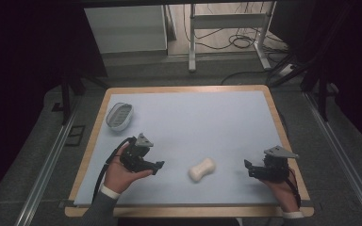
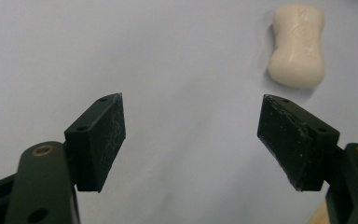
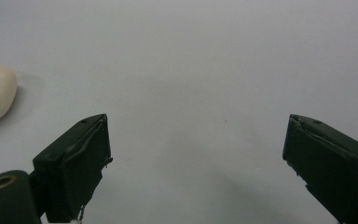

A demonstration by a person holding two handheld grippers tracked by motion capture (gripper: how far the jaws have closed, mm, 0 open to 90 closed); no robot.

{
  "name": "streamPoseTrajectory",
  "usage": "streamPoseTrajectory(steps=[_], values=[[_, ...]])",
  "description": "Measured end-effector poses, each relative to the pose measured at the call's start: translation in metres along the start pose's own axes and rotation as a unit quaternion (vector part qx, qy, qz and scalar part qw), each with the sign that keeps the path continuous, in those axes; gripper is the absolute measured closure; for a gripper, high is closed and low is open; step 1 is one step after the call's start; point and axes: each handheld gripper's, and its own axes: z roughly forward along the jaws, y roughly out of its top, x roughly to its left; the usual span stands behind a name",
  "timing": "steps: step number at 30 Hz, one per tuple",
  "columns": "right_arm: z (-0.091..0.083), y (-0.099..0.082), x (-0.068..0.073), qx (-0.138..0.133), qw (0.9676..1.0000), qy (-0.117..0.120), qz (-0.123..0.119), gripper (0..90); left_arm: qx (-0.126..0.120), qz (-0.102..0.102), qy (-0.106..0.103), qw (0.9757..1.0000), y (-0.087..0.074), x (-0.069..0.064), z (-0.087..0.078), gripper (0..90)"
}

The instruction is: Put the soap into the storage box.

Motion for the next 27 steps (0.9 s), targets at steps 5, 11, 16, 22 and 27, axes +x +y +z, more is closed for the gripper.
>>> streamPoseTrajectory(steps=[5, 11, 16, 22, 27], values=[[0.0, 0.0, -0.001, 0.0, 1.0, -0.001, 0.002, 7.4, -0.001, 0.008, -0.003, 1.0, 0.008, -0.007, 0.003, 23.6], [-0.001, 0.001, 0.001, -0.002, 1.0, 0.0, 0.001, 7.4, 0.004, 0.012, -0.005, 0.9999, 0.016, -0.017, 0.01, 25.2], [0.001, 0.001, 0.004, 0.001, 1.0, 0.003, -0.005, 7.4, 0.012, 0.022, -0.018, 0.9995, 0.025, -0.027, 0.021, 25.1], [0.001, 0.001, 0.003, 0.001, 1.0, 0.002, -0.003, 7.4, 0.019, 0.022, -0.028, 0.9992, 0.033, -0.033, 0.03, 24.0], [0.002, 0.001, 0.003, 0.001, 1.0, 0.002, -0.001, 7.4, 0.027, 0.023, -0.038, 0.9987, 0.036, -0.037, 0.038, 24.0]])
